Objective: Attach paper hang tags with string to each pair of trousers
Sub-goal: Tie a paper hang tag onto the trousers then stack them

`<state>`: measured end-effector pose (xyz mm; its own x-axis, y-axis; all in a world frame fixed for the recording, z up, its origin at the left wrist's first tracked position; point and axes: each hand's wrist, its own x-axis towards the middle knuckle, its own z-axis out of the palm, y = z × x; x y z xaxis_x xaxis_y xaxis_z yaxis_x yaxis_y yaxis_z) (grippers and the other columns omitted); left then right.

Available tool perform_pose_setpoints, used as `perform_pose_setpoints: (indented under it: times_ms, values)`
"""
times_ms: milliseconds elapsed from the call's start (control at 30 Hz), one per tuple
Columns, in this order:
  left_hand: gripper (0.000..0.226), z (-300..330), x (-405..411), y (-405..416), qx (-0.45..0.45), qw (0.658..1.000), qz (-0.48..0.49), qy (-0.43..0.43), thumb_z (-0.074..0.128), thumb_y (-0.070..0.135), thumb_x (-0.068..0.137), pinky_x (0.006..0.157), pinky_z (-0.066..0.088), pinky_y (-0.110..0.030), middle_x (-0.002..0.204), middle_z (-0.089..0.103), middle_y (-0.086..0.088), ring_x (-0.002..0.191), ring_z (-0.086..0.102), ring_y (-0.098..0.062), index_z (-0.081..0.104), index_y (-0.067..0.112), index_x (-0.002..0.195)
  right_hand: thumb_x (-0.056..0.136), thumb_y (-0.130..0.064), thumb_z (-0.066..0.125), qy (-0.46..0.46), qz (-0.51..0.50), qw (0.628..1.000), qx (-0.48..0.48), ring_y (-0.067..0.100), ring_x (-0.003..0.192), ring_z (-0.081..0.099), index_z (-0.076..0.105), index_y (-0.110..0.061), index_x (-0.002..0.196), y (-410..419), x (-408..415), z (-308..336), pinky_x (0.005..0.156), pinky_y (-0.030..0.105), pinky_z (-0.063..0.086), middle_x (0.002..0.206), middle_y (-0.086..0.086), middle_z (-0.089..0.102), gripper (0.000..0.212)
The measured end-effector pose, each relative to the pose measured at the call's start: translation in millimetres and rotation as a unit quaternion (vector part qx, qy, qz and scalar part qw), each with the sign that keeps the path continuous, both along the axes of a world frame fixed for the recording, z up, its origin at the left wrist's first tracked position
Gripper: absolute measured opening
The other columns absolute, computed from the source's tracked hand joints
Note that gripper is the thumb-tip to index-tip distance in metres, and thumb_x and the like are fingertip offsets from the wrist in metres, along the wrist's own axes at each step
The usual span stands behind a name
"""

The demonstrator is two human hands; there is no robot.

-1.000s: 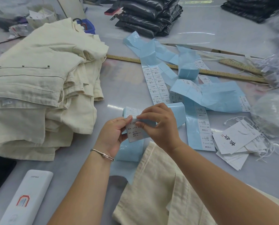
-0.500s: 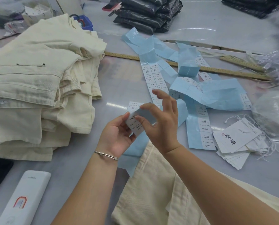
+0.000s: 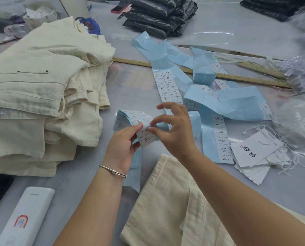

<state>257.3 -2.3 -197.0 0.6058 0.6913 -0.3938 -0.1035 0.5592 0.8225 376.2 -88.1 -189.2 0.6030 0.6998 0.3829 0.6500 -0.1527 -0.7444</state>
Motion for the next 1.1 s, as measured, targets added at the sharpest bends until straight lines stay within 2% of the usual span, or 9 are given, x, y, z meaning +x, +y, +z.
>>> perform_pose_setpoints:
  times_ms: [133,233,400,500,600,700,800,933,1100]
  values:
    - [0.017,2,0,1,0.04,0.999,-0.001,-0.007,0.062,0.015,0.089,0.067,0.053,-0.021,0.099,0.073,-0.003,0.082,0.067,-0.008,0.075,0.012,0.1,0.068,-0.019,0.085,0.01,-0.003,1.0,-0.002,0.017,0.114,0.044,0.077,-0.016,0.077,1,-2,4,0.098,0.03,0.038,0.117,-0.001,0.061,0.012]
    - [0.015,3,-2,3,0.076,0.997,-0.004,-0.016,0.064,0.018,0.088,0.072,0.055,-0.023,0.107,0.074,-0.005,0.091,0.068,-0.01,0.079,0.016,0.092,0.07,-0.019,0.084,0.014,-0.001,1.0,-0.011,0.012,0.115,0.041,0.077,-0.017,0.082,3,-1,5,0.098,0.017,0.031,0.119,-0.003,0.06,0.014]
    - [0.016,1,-5,2,0.122,0.992,-0.027,-0.027,0.067,0.028,0.078,0.074,0.054,-0.022,0.085,0.074,0.001,0.085,0.067,-0.01,0.079,0.019,0.075,0.071,-0.017,0.083,0.069,0.001,0.998,0.0,0.009,0.113,0.043,0.076,-0.017,0.078,5,-3,4,0.093,0.004,0.024,0.114,-0.006,0.062,0.01]
    - [0.018,-1,-6,1,0.109,0.993,-0.031,-0.028,0.067,0.027,0.078,0.076,0.055,-0.023,0.095,0.075,-0.002,0.089,0.068,-0.011,0.08,0.017,0.084,0.069,-0.014,0.084,0.039,-0.005,0.999,0.028,0.01,0.108,0.046,0.076,-0.014,0.073,3,-3,3,0.092,0.009,0.031,0.107,-0.004,0.065,0.009]
    - [0.021,0,-5,1,0.075,0.996,-0.024,-0.034,0.067,0.023,0.078,0.075,0.056,-0.023,0.109,0.073,-0.005,0.094,0.068,-0.01,0.079,0.015,0.093,0.068,-0.013,0.085,0.009,-0.012,0.998,0.06,0.016,0.105,0.05,0.076,-0.013,0.071,1,-5,1,0.089,0.024,0.043,0.103,-0.002,0.068,0.01]
    - [0.02,1,-4,2,0.043,0.998,-0.016,-0.038,0.065,0.018,0.085,0.069,0.055,-0.021,0.105,0.074,-0.004,0.088,0.069,-0.009,0.075,0.012,0.1,0.069,-0.013,0.085,-0.052,-0.017,0.993,0.1,0.024,0.099,0.055,0.077,-0.013,0.071,1,-7,1,0.085,0.033,0.047,0.101,0.002,0.071,0.008]
    - [0.014,3,-5,6,-0.006,0.999,-0.036,-0.023,0.068,0.023,0.079,0.069,0.053,-0.022,0.089,0.074,0.002,0.079,0.069,-0.008,0.078,0.019,0.087,0.07,-0.012,0.084,-0.128,-0.016,0.984,0.123,0.029,0.095,0.059,0.077,-0.014,0.071,0,-6,2,0.08,0.043,0.048,0.101,0.003,0.072,0.008]
    - [0.009,1,-4,7,-0.089,0.994,-0.057,-0.022,0.071,0.025,0.07,0.082,0.046,-0.031,0.08,0.07,0.002,0.079,0.064,-0.013,0.077,0.02,0.073,0.067,-0.005,0.083,-0.213,-0.003,0.97,0.121,0.031,0.096,0.061,0.076,-0.016,0.067,-4,-3,3,0.078,0.045,0.047,0.103,0.003,0.072,0.014]
    - [0.009,-3,-2,10,-0.108,0.99,-0.089,-0.005,0.07,0.024,0.072,0.085,0.046,-0.034,0.083,0.068,-0.001,0.084,0.062,-0.016,0.075,0.019,0.079,0.07,-0.002,0.078,-0.197,0.002,0.977,0.078,0.03,0.1,0.058,0.072,-0.013,0.064,-7,-8,6,0.081,0.043,0.045,0.102,0.003,0.07,0.014]
